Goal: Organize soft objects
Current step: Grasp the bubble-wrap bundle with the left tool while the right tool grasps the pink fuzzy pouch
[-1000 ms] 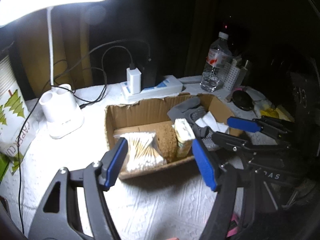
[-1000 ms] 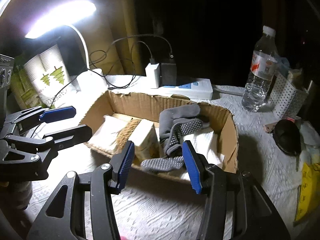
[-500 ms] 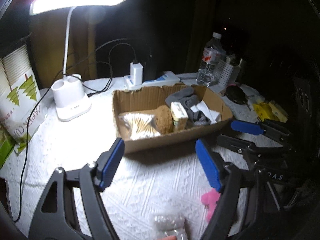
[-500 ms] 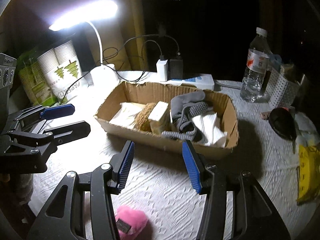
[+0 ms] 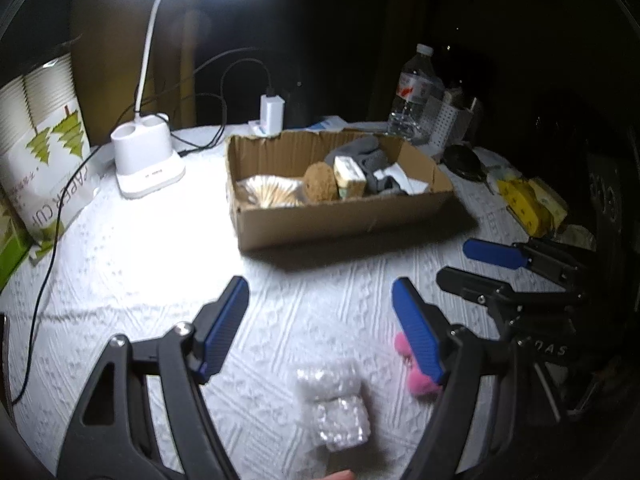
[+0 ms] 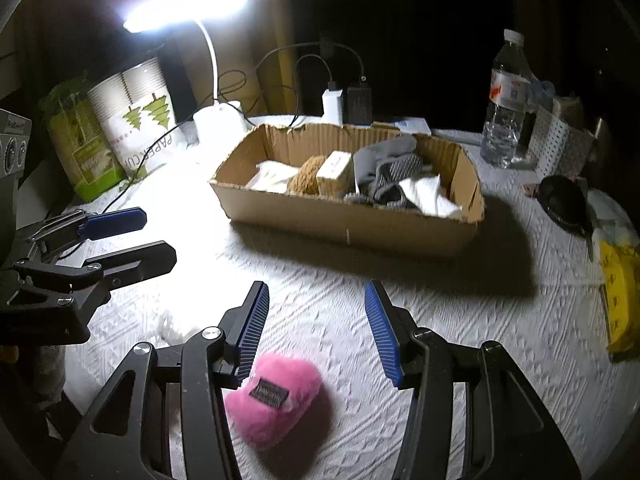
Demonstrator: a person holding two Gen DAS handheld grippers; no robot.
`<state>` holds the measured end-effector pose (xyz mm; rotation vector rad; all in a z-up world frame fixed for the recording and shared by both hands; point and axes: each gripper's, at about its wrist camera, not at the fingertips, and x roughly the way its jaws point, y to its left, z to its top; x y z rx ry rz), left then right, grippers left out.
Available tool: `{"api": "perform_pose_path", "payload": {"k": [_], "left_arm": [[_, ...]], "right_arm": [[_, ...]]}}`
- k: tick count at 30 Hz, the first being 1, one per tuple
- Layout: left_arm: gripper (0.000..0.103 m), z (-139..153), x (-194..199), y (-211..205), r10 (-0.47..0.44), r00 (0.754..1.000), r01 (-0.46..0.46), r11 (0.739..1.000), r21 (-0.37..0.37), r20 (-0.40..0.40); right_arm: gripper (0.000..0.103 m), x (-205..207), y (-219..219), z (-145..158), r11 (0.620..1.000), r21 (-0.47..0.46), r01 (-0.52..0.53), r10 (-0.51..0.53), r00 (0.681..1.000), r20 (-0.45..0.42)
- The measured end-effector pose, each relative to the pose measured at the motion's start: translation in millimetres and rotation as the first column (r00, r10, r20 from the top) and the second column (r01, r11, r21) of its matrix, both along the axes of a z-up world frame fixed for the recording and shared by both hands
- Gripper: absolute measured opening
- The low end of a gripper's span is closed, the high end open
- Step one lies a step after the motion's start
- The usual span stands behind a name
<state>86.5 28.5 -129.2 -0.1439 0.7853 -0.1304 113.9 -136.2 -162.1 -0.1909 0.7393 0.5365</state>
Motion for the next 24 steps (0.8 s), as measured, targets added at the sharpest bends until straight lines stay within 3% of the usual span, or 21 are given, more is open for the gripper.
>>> {"api": "perform_pose_path", "payload": {"k": [24], "left_arm": [[0.075,-57,-37,-14,-0.003,0.992,0.006,1.0,0.027,-0.128]], "right_arm": [[0.053,-38,-3,-47,1.0,0.003,-0.008,0.008,0.997,-0.081]]}}
